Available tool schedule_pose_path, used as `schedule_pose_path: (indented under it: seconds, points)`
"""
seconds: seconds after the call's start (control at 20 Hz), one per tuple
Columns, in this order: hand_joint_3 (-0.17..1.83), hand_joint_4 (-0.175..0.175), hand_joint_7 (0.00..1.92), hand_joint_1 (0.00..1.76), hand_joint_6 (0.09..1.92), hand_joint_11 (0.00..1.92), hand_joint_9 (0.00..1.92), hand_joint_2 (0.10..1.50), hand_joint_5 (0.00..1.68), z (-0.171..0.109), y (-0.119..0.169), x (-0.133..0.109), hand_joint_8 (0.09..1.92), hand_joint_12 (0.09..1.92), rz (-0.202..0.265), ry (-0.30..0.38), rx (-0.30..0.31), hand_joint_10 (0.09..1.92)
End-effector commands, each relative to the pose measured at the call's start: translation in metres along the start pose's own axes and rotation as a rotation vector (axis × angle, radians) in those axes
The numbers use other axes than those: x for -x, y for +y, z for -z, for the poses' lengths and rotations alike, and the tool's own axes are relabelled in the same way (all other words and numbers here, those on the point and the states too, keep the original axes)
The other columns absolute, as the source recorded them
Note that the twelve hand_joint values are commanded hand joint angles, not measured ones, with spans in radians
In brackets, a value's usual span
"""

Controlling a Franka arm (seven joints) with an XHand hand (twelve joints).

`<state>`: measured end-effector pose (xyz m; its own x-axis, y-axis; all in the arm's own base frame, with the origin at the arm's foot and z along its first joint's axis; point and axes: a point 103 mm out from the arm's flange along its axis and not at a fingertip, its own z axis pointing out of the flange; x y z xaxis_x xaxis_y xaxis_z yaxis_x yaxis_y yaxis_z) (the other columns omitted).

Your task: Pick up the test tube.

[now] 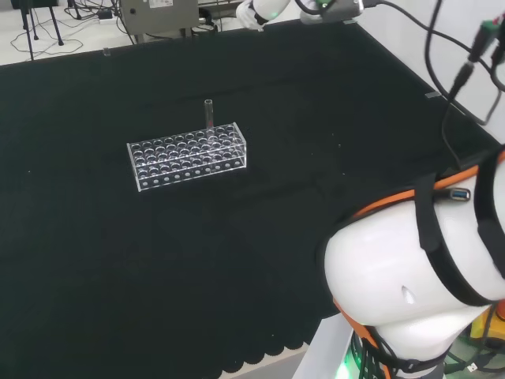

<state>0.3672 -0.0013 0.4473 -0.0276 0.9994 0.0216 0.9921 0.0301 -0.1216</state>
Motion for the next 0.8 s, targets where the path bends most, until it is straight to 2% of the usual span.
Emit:
schedule_pose_path:
  seconds: [0.05, 0.8]
  points:
    - [0.64, -0.114, 0.12, 0.82, 0.09, 0.00, 0.17, 0.64, 0.29, -0.013, 0.048, -0.009, 0.94, 1.55, 0.022, 0.028, -0.019, 1.01]
    - [0.66, -0.131, 0.23, 0.84, 0.09, 0.04, 0.24, 0.64, 0.36, -0.066, 0.122, -0.021, 0.96, 1.55, 0.061, -0.008, -0.120, 1.00]
